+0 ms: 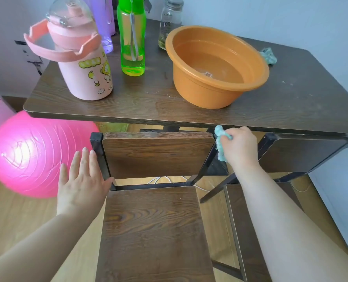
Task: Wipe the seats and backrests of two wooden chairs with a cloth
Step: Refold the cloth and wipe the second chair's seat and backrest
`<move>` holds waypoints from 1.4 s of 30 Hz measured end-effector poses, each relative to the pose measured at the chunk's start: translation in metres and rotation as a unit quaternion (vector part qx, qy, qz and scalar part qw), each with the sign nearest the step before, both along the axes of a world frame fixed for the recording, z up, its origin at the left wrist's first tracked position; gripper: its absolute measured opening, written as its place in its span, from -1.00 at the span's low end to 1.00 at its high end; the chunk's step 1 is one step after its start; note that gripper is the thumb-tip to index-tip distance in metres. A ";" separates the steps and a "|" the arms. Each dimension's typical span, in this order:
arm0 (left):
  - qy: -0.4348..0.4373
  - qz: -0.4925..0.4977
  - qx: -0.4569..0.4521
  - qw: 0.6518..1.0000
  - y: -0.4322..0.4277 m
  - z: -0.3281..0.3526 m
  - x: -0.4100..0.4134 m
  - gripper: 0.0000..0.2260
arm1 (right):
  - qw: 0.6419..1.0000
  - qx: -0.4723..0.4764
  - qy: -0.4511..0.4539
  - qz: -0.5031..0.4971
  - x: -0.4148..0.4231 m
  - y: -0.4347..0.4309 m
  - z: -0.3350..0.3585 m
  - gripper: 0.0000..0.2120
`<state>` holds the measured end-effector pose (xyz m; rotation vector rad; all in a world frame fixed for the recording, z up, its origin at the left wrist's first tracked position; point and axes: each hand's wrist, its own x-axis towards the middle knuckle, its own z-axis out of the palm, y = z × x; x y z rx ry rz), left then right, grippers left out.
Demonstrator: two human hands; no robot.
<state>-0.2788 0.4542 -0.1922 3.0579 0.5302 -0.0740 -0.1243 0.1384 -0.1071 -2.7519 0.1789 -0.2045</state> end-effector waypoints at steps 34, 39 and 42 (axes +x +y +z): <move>0.011 -0.026 0.002 1.000 0.069 -0.001 -0.034 -0.30 | 0.942 0.216 -0.116 0.228 -0.080 0.232 -0.047 -0.77; 0.026 -0.028 -0.002 0.999 0.080 -0.003 -0.038 -0.31 | 0.937 0.239 -0.172 0.190 -0.087 0.252 -0.056 -0.89; 0.029 -0.032 -0.002 0.999 0.082 -0.004 -0.036 -0.31 | 0.936 0.221 -0.195 0.191 -0.091 0.259 -0.066 -0.93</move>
